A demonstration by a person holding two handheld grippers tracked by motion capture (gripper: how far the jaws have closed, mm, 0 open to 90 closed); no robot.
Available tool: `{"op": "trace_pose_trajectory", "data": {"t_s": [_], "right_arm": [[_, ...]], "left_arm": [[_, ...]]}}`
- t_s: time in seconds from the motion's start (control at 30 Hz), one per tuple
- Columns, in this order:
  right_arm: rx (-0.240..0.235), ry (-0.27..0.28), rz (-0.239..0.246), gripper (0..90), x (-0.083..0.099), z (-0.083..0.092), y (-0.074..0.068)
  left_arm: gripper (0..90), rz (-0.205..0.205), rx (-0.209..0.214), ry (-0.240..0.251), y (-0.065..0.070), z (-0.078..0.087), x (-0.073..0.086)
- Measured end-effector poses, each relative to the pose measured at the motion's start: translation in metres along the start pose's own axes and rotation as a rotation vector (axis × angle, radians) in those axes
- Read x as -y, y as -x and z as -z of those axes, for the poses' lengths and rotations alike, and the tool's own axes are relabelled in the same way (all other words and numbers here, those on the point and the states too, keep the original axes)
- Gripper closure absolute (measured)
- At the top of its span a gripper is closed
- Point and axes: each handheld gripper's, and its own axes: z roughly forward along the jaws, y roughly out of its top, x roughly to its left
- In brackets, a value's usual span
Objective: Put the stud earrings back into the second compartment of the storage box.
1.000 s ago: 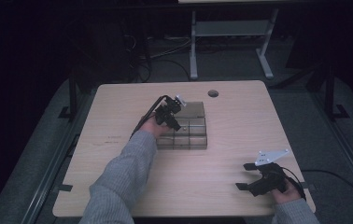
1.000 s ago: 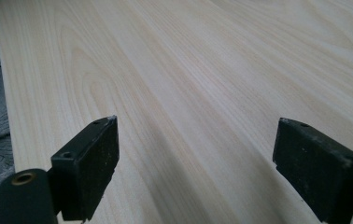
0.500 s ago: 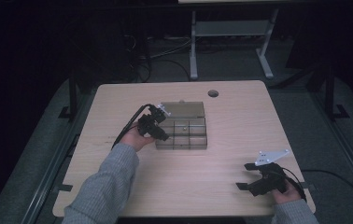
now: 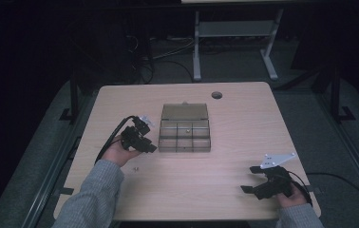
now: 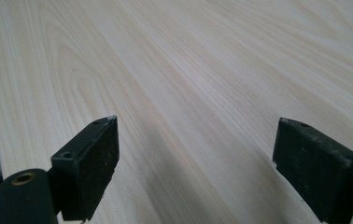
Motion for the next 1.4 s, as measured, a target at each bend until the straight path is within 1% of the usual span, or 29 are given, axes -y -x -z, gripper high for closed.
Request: {"op": "trace_pose_trajectory", "data": {"t_s": [0.07,0.1,0.2,0.27,0.33,0.37,0.47,0.57,0.63,0.67,0.7,0.73,0.77,0.8,0.83,0.9,0.93,1.0,1.03,1.1,1.13,1.17,1.2,1.23,1.27,1.37,1.4], "right_arm": [[0.003,-0.006,-0.005,14.5,0.0,0.0,0.0],[0.004,-0.005,-0.007,14.5,0.001,0.0,0.0],[0.007,-0.005,-0.012,14.5,0.001,0.0,-0.001],[0.011,-0.004,-0.014,14.5,0.001,0.0,-0.001],[0.013,-0.005,-0.015,14.5,0.001,-0.001,-0.001],[0.013,-0.007,-0.018,14.5,0.001,-0.001,-0.001],[0.015,-0.009,-0.02,14.5,0.001,-0.001,-0.002],[0.015,-0.011,-0.021,14.5,0.001,-0.002,-0.003],[0.017,-0.009,-0.021,14.5,0.001,-0.002,-0.003],[0.017,-0.009,-0.02,14.5,0.001,-0.001,-0.003],[0.017,-0.009,-0.022,14.5,0.001,-0.001,-0.003],[0.017,-0.009,-0.022,14.5,0.001,-0.001,-0.003],[0.017,-0.011,-0.022,14.5,0.001,-0.002,-0.003],[0.018,-0.013,-0.022,14.5,0.001,-0.002,-0.003],[0.019,-0.014,-0.022,14.5,0.001,-0.002,-0.003],[0.018,-0.016,-0.028,14.5,0.001,-0.002,-0.004],[0.019,-0.014,-0.023,14.5,0.001,-0.002,-0.003],[0.02,-0.016,-0.026,14.5,0.001,-0.002,-0.004],[0.021,-0.014,-0.025,14.5,0.001,-0.002,-0.004],[0.022,-0.014,-0.027,14.5,0.001,-0.002,-0.004],[0.019,-0.016,-0.029,14.5,0.001,-0.002,-0.004],[0.019,-0.014,-0.02,14.5,0.001,-0.002,-0.003],[0.018,-0.014,-0.017,14.5,0.001,-0.003,-0.003],[0.018,-0.015,-0.017,14.5,0.001,-0.003,-0.003],[0.018,-0.015,-0.016,14.5,0.0,-0.003,-0.003],[0.016,-0.019,-0.013,14.5,0.0,-0.003,-0.003],[0.015,-0.021,-0.01,14.5,-0.001,-0.003,-0.003]], "left_arm": [[59.4,0.002,-0.005,-0.003,0.001,0.001,0.007],[59.1,-0.005,-0.01,-0.008,0.001,0.003,0.011],[58.8,-0.001,-0.014,-0.002,0.001,0.006,0.021],[58.8,-0.002,-0.015,0.003,0.001,0.011,0.03],[58.7,0.006,-0.022,0.006,0.0,0.013,0.036],[58.5,0.004,-0.023,0.009,-0.001,0.014,0.039],[58.0,0.024,-0.023,0.022,-0.001,0.015,0.047],[57.3,0.036,-0.02,0.029,-0.002,0.015,0.055],[56.8,0.034,-0.031,0.027,-0.003,0.015,0.06],[56.6,0.034,-0.031,0.027,-0.003,0.015,0.06],[56.6,0.044,-0.038,0.027,-0.003,0.014,0.065],[56.6,0.044,-0.038,0.027,-0.003,0.014,0.065],[56.9,0.039,-0.039,0.025,-0.004,0.013,0.07],[57.1,0.052,-0.042,0.029,-0.004,0.013,0.073],[57.4,0.047,-0.041,0.028,-0.005,0.013,0.075],[58.1,0.053,-0.044,0.029,-0.005,0.012,0.079],[58.3,0.064,-0.042,0.035,-0.005,0.012,0.082],[60.5,0.066,-0.038,0.038,-0.005,0.011,0.084],[61.2,0.069,-0.035,0.05,-0.005,0.011,0.087],[61.7,0.07,-0.035,0.05,-0.005,0.011,0.089],[62.2,0.079,-0.037,0.054,-0.004,0.009,0.092],[62.4,0.069,-0.036,0.047,-0.005,0.009,0.093],[62.7,0.084,-0.032,0.05,-0.004,0.009,0.094],[63.2,0.08,-0.029,0.048,-0.004,0.009,0.095],[63.6,0.087,-0.024,0.058,-0.004,0.008,0.096],[65.3,0.087,-0.013,0.063,-0.004,0.005,0.097],[66.3,0.085,-0.011,0.054,-0.004,0.005,0.097]]}}
